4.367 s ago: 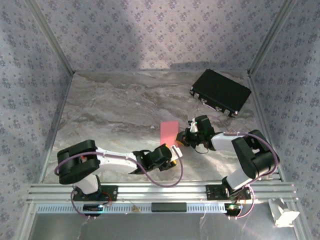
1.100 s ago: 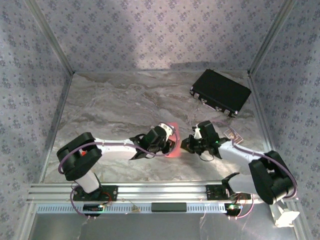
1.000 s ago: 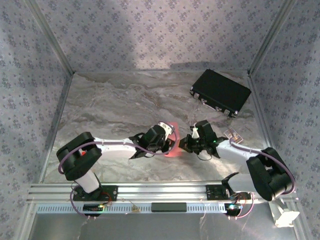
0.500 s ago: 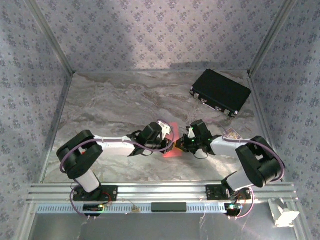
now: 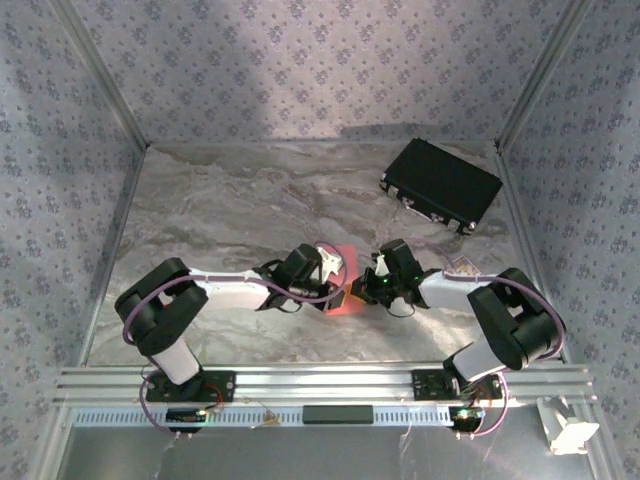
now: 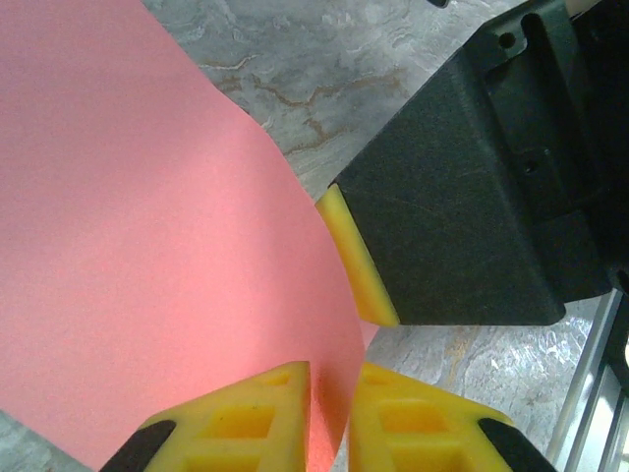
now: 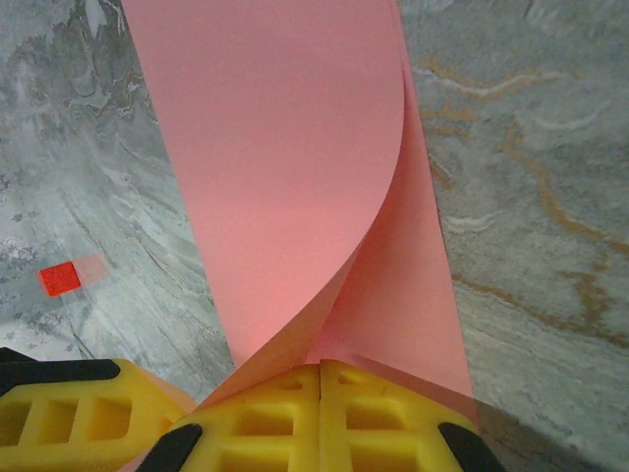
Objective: Fold a paper plane with a square sheet of paper (pick it up from the middle)
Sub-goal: Fold the triangle a second time at the center of the table.
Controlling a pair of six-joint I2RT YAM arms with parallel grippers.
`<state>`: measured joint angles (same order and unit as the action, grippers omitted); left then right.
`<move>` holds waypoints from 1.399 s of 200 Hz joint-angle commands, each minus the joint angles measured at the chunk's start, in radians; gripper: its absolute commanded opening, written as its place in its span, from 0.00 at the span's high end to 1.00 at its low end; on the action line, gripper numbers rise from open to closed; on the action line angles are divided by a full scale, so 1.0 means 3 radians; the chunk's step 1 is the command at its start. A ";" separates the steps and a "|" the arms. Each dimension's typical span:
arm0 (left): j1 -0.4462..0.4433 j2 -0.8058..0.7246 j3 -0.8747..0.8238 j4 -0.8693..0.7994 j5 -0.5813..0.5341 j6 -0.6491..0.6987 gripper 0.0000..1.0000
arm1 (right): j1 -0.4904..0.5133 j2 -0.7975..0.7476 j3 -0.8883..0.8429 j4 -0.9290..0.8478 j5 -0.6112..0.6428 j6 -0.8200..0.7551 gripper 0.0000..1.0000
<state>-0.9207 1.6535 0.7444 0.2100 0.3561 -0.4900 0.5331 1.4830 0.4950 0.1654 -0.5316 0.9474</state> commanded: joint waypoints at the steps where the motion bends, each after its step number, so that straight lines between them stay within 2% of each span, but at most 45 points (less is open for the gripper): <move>1: 0.0032 -0.0037 0.0044 0.0063 0.0077 0.0038 0.83 | 0.0019 0.0022 0.0067 -0.0014 -0.0023 0.0037 0.96; 115: 0.0078 0.0026 0.0019 0.0370 0.0021 -0.0051 0.81 | 0.0020 0.0008 0.0070 -0.0050 -0.0018 0.0022 0.96; 157: 0.0078 0.0062 0.0029 0.0332 0.0045 -0.0010 0.93 | 0.0017 -0.0008 0.0068 -0.0065 -0.0020 0.0012 0.96; 210: 0.0081 0.0041 0.0023 0.0203 -0.0045 0.0105 0.99 | 0.0011 -0.0033 0.0052 -0.0080 -0.0005 0.0007 0.96; 280: 0.0148 0.0079 0.0029 0.0175 -0.0111 0.0140 1.00 | 0.0074 0.0041 0.0234 -0.0913 0.0380 -0.0419 0.97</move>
<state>-0.8959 1.6573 0.7444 0.2581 0.3252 -0.4606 0.5480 1.4830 0.5266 0.0280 -0.4797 0.8944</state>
